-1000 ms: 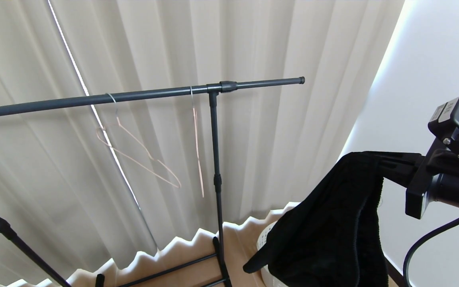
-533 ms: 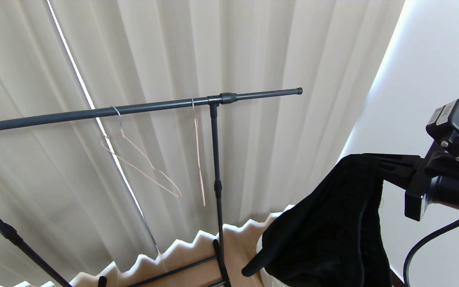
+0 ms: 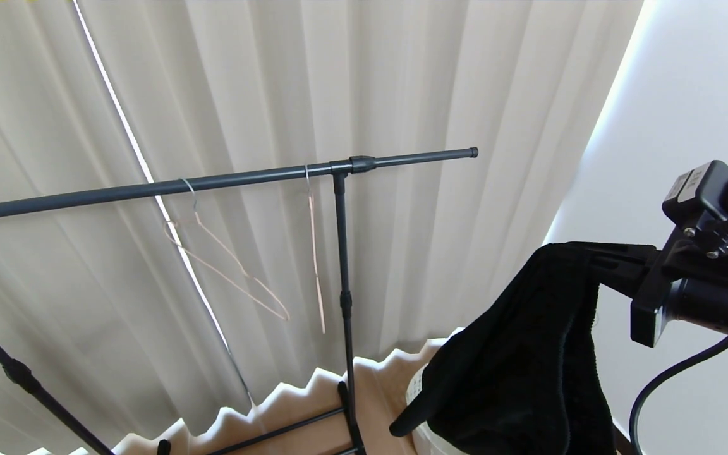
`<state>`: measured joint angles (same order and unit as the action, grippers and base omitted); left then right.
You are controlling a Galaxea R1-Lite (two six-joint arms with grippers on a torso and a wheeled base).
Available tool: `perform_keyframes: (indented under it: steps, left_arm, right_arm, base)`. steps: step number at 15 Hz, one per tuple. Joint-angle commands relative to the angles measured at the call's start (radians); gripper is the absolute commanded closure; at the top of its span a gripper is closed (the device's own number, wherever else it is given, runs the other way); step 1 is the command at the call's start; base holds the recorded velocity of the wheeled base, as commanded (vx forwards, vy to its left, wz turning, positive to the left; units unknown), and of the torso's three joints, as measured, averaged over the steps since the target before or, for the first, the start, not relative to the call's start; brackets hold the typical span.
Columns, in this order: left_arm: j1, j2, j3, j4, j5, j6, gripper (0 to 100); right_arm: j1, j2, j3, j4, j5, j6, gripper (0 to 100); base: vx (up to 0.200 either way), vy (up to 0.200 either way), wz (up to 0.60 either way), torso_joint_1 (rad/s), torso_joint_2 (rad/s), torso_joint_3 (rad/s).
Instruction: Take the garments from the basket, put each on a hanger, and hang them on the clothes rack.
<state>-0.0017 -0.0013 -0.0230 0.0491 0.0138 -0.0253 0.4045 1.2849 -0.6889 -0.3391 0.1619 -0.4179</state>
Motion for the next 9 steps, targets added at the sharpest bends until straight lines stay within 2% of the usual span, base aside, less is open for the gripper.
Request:
perform_keyframes:
  steps: [1, 6, 9]
  left_arm:
    - [0.0, 0.001, 0.0, 0.001, 0.002, -0.001, 0]
    - [0.0, 0.001, 0.0, 0.0, 0.003, -0.002, 0]
    - [0.0, 0.001, 0.0, 0.0, -0.002, -0.001, 0]
  right_arm:
    - [0.001, 0.017, 0.0, -0.001, 0.001, -0.002, 100]
    - [0.001, 0.021, 0.011, -0.003, 0.001, -0.002, 100]
    - [0.001, 0.013, 0.019, -0.003, 0.001, -0.018, 100]
  base:
    - [0.0, 0.0, 0.6, 0.007, 0.0, -0.002]
    - [0.0, 0.0, 0.6, 0.005, 0.0, 0.001]
    - [0.0, 0.0, 0.0, 0.0, 0.0, 0.0]
